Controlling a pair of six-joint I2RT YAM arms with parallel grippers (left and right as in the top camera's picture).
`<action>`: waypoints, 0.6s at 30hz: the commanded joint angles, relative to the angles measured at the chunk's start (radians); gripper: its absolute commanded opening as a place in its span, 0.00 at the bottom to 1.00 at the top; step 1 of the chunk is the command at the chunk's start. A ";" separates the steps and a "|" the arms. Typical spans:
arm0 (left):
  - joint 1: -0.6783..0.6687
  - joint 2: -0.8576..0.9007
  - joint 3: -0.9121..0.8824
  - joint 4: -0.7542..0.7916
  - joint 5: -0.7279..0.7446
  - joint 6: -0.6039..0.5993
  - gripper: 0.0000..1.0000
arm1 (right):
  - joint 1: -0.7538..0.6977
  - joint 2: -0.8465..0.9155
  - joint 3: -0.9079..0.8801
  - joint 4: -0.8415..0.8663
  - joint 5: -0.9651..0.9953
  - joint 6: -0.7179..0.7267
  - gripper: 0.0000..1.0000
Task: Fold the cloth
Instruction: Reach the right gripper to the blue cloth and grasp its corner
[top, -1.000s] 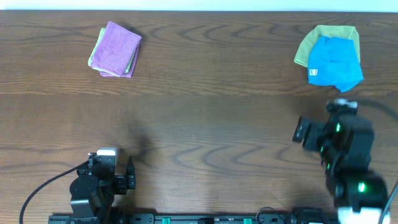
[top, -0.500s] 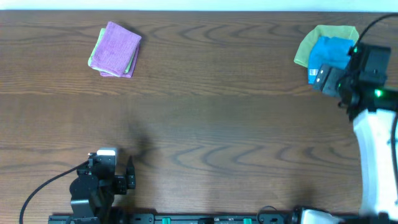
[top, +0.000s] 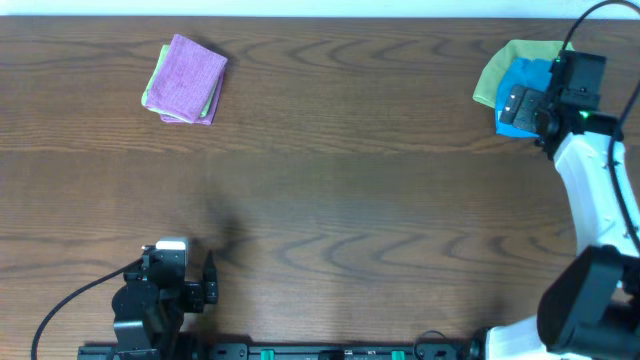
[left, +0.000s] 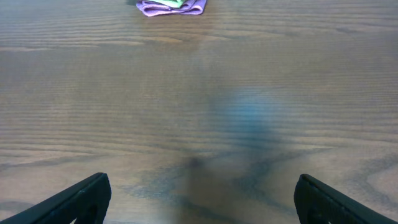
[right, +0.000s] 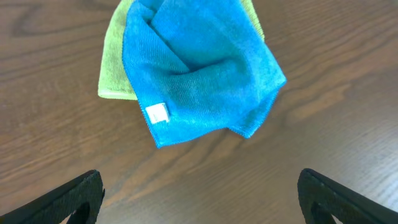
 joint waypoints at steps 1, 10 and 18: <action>-0.004 -0.006 -0.003 -0.001 -0.007 0.014 0.95 | -0.009 0.056 0.019 0.031 0.015 -0.021 0.99; -0.004 -0.006 -0.003 -0.001 -0.007 0.014 0.95 | -0.009 0.218 0.019 0.140 0.011 -0.026 0.93; -0.004 -0.006 -0.003 -0.001 -0.007 0.014 0.95 | -0.009 0.291 0.019 0.177 -0.019 -0.026 0.88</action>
